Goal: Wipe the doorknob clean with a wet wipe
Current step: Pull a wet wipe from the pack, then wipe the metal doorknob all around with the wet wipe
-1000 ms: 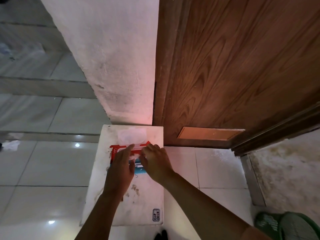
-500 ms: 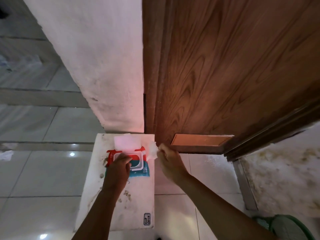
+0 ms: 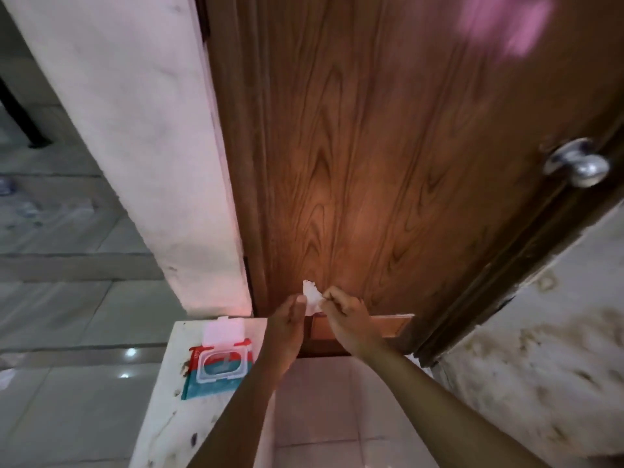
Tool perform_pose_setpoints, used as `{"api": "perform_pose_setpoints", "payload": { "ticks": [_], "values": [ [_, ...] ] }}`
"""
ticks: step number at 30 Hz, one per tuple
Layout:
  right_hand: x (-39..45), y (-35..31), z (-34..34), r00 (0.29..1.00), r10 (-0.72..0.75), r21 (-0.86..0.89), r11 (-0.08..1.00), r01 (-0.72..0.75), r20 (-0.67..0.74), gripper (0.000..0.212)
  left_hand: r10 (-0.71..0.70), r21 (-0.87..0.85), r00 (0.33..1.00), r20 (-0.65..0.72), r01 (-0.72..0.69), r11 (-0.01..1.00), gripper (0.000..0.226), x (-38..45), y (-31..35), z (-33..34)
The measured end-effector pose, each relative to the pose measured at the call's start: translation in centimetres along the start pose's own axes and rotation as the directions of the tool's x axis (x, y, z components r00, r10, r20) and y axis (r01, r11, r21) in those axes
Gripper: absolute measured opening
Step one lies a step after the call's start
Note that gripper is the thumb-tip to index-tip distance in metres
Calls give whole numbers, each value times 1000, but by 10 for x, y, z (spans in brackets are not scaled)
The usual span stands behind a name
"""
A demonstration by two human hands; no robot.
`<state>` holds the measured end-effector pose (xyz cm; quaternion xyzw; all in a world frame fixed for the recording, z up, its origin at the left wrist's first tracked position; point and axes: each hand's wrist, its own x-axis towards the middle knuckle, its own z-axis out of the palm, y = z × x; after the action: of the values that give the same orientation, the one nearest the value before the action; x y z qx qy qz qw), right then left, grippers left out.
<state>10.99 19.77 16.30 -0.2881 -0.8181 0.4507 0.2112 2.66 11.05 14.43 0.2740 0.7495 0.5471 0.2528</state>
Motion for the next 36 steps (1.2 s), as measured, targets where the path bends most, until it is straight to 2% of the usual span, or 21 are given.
{"api": "perform_pose_setpoints", "payload": {
  "ticks": [1, 3, 5, 8, 15, 18, 25, 30, 34, 36],
  "values": [
    [0, -5, -11, 1000, -7, 31, 999, 8, -5, 38, -41, -95, 999, -7, 40, 995, 28, -1, 13, 8],
    [0, -13, -39, 999, -27, 87, 996, 29, -29, 35, -62, -162, 998, -5, 60, 985, 26, -1, 38, 26],
    [-3, -17, -69, 998, -39, 122, 992, 45, -50, 28, 0, -115, 1000, -14, -2, 993, 21, -2, 61, 42],
    [-3, -16, -113, 992, -38, 154, 986, 57, -123, 20, 125, -78, 990, -72, -131, 988, 29, 0, 96, 64],
    [-6, -1, -204, 971, -40, 218, 971, 93, -237, 23, 228, -139, 972, -56, -234, 962, 28, 2, 155, 124],
    [-7, 6, -235, 956, -14, 328, 938, 114, -293, 23, 298, -138, 952, -61, -304, 943, 24, 1, 172, 150],
    [-12, 11, -293, 945, 1, 431, 890, 149, -328, 16, 363, -172, 926, 103, -343, 924, 8, -1, 216, 199],
    [-19, 9, -320, 958, -65, 484, 852, 200, -280, 19, 434, -117, 899, 56, -426, 897, 6, 0, 238, 217],
    [-21, 9, -336, 932, -77, 459, 854, 245, -355, 27, 439, -154, 896, 72, -425, 892, 6, -2, 245, 225],
    [-20, 10, -343, 919, -84, 454, 850, 268, -386, 29, 451, -181, 887, 102, -429, 885, 14, -2, 247, 228]
  ]
}}
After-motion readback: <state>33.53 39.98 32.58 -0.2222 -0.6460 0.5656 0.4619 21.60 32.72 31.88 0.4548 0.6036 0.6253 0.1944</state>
